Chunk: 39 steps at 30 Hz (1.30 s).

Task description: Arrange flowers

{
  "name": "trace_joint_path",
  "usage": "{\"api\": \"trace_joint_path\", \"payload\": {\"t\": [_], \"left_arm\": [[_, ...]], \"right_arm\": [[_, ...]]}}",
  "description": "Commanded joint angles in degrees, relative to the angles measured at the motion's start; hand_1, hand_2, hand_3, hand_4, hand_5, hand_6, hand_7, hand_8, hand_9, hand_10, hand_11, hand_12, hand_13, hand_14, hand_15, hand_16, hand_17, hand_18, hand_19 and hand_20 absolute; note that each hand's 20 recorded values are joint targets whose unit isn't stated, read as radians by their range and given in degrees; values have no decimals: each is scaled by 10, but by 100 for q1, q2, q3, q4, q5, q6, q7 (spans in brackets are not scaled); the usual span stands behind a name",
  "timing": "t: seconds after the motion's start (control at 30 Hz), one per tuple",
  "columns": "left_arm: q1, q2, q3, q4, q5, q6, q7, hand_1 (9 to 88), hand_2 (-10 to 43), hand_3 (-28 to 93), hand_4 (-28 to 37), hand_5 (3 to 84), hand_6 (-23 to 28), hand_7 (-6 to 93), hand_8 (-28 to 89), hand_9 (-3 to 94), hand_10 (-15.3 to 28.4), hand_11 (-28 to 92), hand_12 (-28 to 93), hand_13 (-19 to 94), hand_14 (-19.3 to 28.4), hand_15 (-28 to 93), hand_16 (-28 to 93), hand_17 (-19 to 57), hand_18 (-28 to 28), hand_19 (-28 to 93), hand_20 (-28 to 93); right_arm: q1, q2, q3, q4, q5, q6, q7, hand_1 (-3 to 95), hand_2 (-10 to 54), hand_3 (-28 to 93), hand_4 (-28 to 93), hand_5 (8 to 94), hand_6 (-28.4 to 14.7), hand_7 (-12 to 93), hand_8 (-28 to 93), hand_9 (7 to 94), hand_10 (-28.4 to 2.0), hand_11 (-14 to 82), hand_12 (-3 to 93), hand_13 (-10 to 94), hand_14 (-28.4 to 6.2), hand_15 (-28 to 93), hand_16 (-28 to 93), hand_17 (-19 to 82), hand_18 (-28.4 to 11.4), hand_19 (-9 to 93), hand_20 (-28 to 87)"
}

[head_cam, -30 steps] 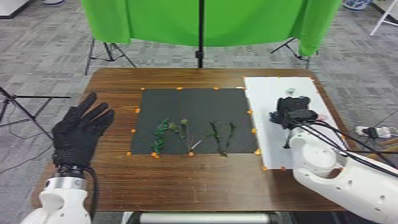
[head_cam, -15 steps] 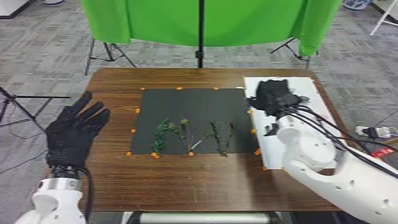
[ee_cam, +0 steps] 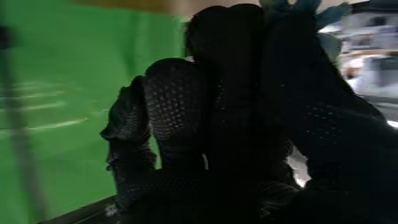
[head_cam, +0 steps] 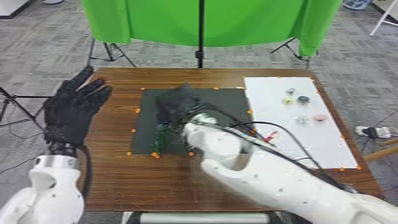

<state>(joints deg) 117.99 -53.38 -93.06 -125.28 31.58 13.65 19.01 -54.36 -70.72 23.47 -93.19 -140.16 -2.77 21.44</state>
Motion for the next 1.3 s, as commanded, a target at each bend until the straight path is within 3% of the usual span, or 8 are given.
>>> {"api": "trace_joint_path", "payload": {"t": [0.03,0.4,0.6,0.7,0.9,1.1,1.23,1.3], "left_arm": [[-607,2,200,120,192,-76,-386,204,104,788,-283,373,98,111,-93,336,205,249,100,240,270,500,-96,-103,245,539,80],[-787,-140,319,210,260,-232,-541,204,103,789,-283,375,99,111,-92,337,205,249,101,241,270,500,-96,-102,246,543,81],[-889,-185,340,258,282,-276,-577,205,103,789,-283,374,99,112,-92,337,205,249,101,241,270,501,-96,-99,250,555,88],[-991,-292,326,319,335,-310,-732,205,103,788,-283,375,99,112,-93,337,205,250,101,241,270,501,-96,-100,249,554,86],[-623,-314,131,156,324,-234,-719,205,103,790,-283,375,99,112,-93,337,205,250,100,240,271,500,-96,-100,248,551,85],[235,-418,-322,-150,247,-75,-473,206,103,788,-283,375,99,112,-93,337,205,249,100,241,270,500,-96,-100,247,550,85],[567,-425,-445,-126,146,-20,-283,205,103,789,-283,375,99,112,-93,337,205,249,101,241,271,500,-96,-100,247,550,85],[787,-477,-504,-189,56,86,-232,206,103,787,-283,374,99,112,-93,338,204,249,101,241,271,500,-96,-101,247,549,85]], "right_arm": [[570,-621,-840,66,203,-7,504,515,-95,702,-283,885,32,209,42,861,-80,313,341,682,-84,763,169,225,-234,828,475],[566,-677,-883,250,-118,-394,735,493,-95,686,-283,850,27,209,23,825,-84,391,292,671,-88,772,164,220,-235,829,482],[526,-733,-770,337,-320,-623,880,427,-95,721,-283,763,17,194,-17,773,-102,460,234,644,-102,784,155,215,-242,837,491],[278,-845,-386,424,-652,-933,658,408,-95,745,-283,738,14,182,-72,760,-114,482,205,636,-105,786,149,211,-247,837,494],[-40,-824,-112,260,-820,-1078,491,396,-95,758,-283,722,14,185,-130,751,-119,488,192,630,-108,787,144,210,-249,836,495],[-380,-238,334,-602,-247,-1101,751,385,-95,756,-283,706,12,182,-132,739,-122,478,187,618,-113,781,141,201,-251,828,493],[-646,628,906,-1295,442,-693,1193,380,-95,755,-283,672,5,180,-133,715,-128,428,168,591,-120,758,128,186,-251,806,486],[-951,957,1438,-1526,712,-561,1266,374,-95,762,-283,655,0,179,-134,696,-133,395,158,582,-121,739,118,180,-250,795,481]]}}
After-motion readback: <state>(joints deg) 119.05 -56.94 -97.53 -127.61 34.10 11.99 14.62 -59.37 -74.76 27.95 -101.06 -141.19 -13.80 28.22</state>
